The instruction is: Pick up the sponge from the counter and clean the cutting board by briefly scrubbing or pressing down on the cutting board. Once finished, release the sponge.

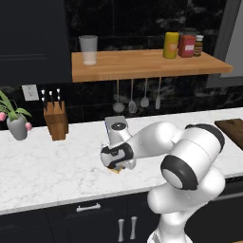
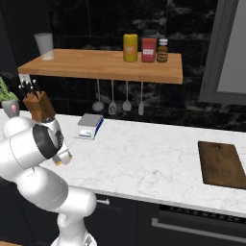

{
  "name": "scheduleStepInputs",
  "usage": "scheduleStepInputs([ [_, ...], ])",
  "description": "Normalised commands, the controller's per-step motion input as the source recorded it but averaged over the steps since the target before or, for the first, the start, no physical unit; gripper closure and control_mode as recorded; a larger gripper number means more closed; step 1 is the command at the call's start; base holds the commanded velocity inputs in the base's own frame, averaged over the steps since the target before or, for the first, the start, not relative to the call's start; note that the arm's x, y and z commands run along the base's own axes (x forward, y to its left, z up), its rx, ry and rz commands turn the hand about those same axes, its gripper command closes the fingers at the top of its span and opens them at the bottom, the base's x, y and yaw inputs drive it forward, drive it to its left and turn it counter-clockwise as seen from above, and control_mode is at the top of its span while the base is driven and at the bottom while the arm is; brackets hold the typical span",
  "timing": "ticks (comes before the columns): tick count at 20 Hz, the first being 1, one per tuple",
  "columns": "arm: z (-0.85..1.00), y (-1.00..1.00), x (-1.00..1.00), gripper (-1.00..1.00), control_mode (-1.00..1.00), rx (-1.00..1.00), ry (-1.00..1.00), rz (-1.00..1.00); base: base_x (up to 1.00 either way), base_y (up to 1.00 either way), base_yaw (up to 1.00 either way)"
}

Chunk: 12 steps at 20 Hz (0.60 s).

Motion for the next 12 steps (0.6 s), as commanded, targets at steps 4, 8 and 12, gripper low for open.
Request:
scheduleStepInputs([
  [4, 0.37, -0.13, -0.04, 1.00, -1.00, 0.00, 0.00, 0.00, 0.00, 0.00, 0.00],
  [8, 0.63, -0.49, -0.08, 1.00, -1.00, 0.00, 0.00, 0.00, 0.00, 0.00, 0.00],
  [12, 0.63, -0.85, -0.29, 1.00, -1.00, 0.00, 0.01, 0.02, 0.00, 0.00, 0.00],
])
